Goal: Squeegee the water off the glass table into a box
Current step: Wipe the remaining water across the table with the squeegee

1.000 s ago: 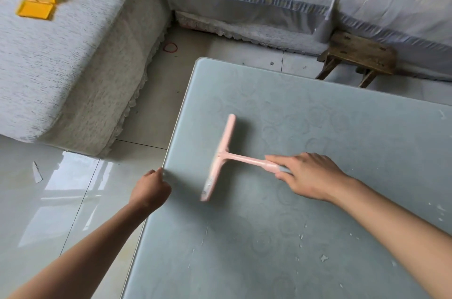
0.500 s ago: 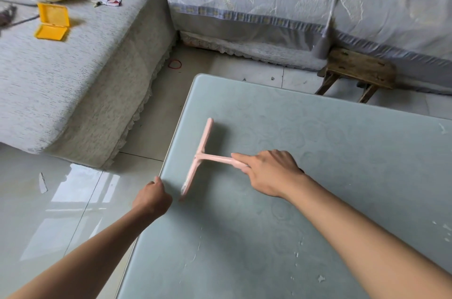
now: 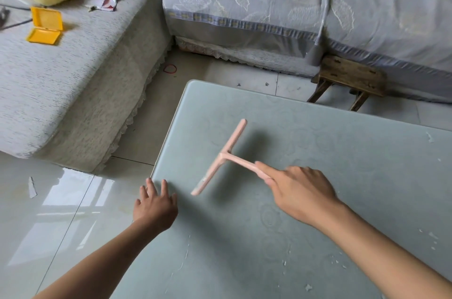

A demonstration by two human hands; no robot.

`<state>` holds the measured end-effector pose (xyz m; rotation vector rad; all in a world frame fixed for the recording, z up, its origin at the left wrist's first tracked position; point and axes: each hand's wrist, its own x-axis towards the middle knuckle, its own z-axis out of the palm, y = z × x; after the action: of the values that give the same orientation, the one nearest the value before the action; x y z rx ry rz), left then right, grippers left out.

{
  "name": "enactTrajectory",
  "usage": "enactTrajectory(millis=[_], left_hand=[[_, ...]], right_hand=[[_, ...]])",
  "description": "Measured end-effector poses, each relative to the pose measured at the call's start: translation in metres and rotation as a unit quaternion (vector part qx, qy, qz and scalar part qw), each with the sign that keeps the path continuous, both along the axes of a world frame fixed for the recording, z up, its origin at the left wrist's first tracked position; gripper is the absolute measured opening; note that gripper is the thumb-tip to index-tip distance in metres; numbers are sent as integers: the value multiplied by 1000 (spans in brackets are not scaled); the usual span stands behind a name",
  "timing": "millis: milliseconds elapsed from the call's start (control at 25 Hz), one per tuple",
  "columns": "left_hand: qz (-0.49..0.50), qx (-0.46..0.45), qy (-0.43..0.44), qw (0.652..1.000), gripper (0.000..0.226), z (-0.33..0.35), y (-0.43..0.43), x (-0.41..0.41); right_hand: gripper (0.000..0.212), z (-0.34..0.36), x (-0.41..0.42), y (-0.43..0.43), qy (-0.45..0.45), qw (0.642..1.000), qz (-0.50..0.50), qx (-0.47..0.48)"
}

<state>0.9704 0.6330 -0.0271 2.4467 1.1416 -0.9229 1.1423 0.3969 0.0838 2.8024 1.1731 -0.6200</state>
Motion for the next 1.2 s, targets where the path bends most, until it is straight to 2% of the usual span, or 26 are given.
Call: enactTrajectory(millis=[80, 160, 280, 400, 520, 680, 840, 1000, 1200], left_hand=[[-51, 6, -19, 998, 56, -3, -1, -2], [-100, 6, -30, 994, 56, -4, -1, -5], [-159, 4, -40, 986, 55, -2, -5, -9], [-193, -7, -52, 980, 53, 2, -14, -13], [-183, -18, -60, 981, 53, 2, -22, -11], [-178, -16, -35, 983, 54, -2, -29, -7], [-199, -17, -8, 980, 55, 0, -24, -6], [-197, -40, -10, 980, 55, 5, -21, -5], [-133, -78, -92, 984, 53, 10, -16, -15]], right_hand=[[38, -13, -3, 13, 18, 1000, -11, -10], [40, -17, -5, -20, 38, 997, -48, -37], [44, 7, -21, -99, 53, 987, -121, -93], [38, 38, -29, -118, 38, 984, -129, -120], [35, 35, -15, -64, 22, 994, -89, -53], [32, 6, 6, 4, 29, 994, -92, -42], [39, 11, -19, -61, 49, 983, -143, -102], [34, 54, -57, -102, 69, 973, -167, -143], [35, 41, -102, -25, 61, 997, -49, -19]])
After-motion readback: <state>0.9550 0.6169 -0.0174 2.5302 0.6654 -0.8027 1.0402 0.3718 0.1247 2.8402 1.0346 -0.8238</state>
